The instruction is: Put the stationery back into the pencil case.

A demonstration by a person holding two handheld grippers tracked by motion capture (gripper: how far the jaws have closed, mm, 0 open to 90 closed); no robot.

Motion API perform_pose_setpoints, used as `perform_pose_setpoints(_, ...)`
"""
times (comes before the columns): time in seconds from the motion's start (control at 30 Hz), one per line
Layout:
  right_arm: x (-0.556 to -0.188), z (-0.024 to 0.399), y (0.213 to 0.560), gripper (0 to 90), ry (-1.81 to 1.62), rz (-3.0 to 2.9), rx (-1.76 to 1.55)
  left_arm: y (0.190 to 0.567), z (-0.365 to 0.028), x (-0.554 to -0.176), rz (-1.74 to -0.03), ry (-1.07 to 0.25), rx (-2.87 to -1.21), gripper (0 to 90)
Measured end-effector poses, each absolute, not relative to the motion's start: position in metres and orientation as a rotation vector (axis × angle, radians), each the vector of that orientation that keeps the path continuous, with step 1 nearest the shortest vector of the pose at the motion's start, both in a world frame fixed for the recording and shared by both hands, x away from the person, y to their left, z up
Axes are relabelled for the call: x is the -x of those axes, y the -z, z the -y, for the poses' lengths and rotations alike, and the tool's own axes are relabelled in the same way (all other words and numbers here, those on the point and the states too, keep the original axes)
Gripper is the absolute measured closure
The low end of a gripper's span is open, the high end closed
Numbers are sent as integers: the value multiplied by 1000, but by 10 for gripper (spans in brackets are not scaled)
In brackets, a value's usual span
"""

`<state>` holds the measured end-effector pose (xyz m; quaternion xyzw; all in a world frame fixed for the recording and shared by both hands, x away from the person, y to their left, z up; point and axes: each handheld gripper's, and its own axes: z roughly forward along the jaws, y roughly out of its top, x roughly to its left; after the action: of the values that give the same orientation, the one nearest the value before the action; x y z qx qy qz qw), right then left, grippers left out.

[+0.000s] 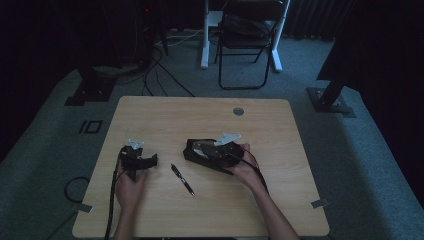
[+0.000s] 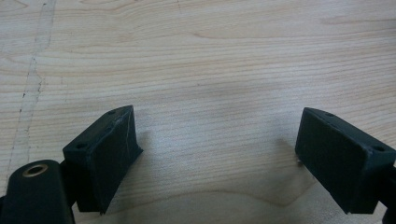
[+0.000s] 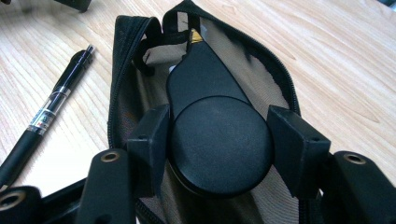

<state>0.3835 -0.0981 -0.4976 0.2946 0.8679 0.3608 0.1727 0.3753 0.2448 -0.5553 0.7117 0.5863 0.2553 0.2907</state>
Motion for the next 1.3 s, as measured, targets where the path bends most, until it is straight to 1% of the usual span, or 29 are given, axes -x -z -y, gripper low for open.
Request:
perform_pose_setpoints(0.6, -391, 96, 499, 412, -999, -2522, -860, 555, -245, -375, -1563, -681, -1898, 131)
perform_pose_setpoints(1.3, -390, 98, 498, 402, -1030, -2525, -877, 555, -245, -375, -1563, -681, -1899, 131)
